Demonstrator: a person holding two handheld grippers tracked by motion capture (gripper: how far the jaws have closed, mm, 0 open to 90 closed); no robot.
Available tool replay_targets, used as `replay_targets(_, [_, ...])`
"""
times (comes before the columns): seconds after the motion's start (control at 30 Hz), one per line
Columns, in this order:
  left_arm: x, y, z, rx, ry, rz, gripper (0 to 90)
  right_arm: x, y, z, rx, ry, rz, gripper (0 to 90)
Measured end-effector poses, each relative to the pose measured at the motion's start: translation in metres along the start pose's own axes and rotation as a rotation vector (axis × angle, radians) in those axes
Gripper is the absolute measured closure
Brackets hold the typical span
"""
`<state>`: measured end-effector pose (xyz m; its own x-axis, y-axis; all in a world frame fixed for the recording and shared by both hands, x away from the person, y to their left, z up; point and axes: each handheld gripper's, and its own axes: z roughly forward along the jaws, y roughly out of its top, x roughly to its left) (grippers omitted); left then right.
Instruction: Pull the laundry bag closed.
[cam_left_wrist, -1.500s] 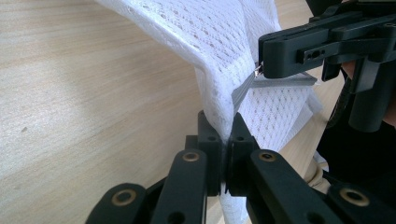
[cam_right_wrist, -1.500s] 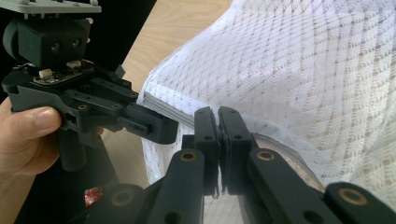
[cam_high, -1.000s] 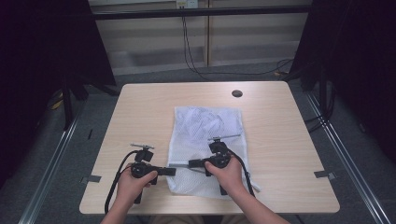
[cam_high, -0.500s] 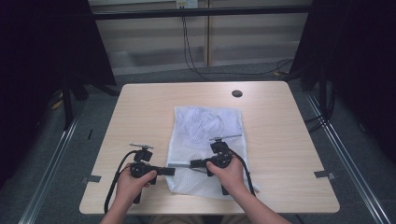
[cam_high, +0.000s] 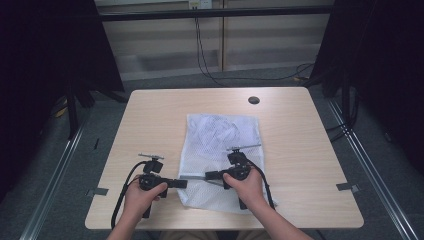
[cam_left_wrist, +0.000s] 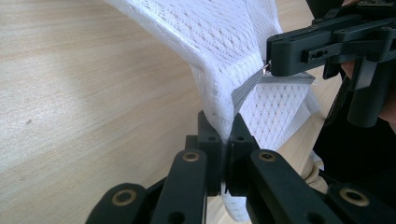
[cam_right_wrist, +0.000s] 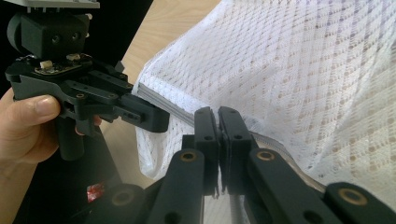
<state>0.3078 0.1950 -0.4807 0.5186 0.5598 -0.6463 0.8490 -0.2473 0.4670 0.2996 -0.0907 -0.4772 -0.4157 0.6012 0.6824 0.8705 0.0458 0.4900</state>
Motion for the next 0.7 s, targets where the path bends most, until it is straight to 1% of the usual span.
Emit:
replay_targets(0.17, [0.0001, -0.0003, 0.0002, 0.002, 0.001, 0.001, 87.6, -0.0002, -0.0008, -0.0005, 0.001, -0.002, -0.01, 87.7])
replay_targets(0.2, [0.0001, -0.0003, 0.0002, 0.003, -0.001, -0.001, 87.6, 0.0003, -0.0009, -0.0009, 0.004, 0.0, -0.001, 87.7])
replay_targets(0.23, [-0.0002, -0.0004, 0.0001, 0.002, 0.0, -0.006, 87.6, -0.0002, -0.001, -0.0007, 0.0, 0.001, -0.007, 87.7])
replay_targets(0.27, [0.0012, 0.0, -0.0009, 0.004, 0.006, 0.004, 87.6, -0.0003, -0.001, -0.0011, 0.004, -0.009, -0.009, 87.7])
replay_targets(0.3, [0.0012, -0.0001, -0.0009, -0.002, 0.002, -0.007, 87.6, -0.0008, -0.0009, -0.0017, 0.003, -0.008, -0.004, 87.7])
replay_targets(0.33, [0.0015, -0.0002, -0.0011, -0.003, 0.005, -0.006, 87.6, -0.0014, -0.001, -0.0022, 0.004, 0.002, 0.006, 87.7])
replay_targets(0.37, [0.0013, -0.0004, -0.0008, -0.003, 0.002, -0.012, 87.6, -0.0021, -0.0009, -0.0029, 0.002, -0.004, 0.004, 87.7])
replay_targets(0.4, [0.0018, -0.0001, -0.0009, 0.001, 0.004, -0.002, 87.6, -0.0025, -0.0009, -0.0035, 0.0, -0.001, 0.007, 87.7])
replay_targets(0.6, [0.0013, 0.0001, -0.001, 0.0, 0.002, -0.008, 87.6, -0.0026, -0.0013, -0.0044, 0.001, 0.002, 0.009, 87.7])
replay_targets(0.63, [0.0021, 0.0001, -0.0015, 0.001, 0.005, -0.001, 87.6, -0.0027, -0.0013, -0.0045, 0.002, -0.003, 0.008, 87.7])
replay_targets(0.67, [0.002, 0.0001, -0.0019, 0.001, -0.001, -0.011, 87.6, -0.003, -0.0014, -0.0048, 0.001, -0.004, 0.008, 87.7])
replay_targets(0.7, [0.0019, 0.0, -0.0018, 0.0, -0.002, -0.01, 87.6, -0.0041, -0.0016, -0.0052, -0.001, -0.002, 0.006, 87.7])
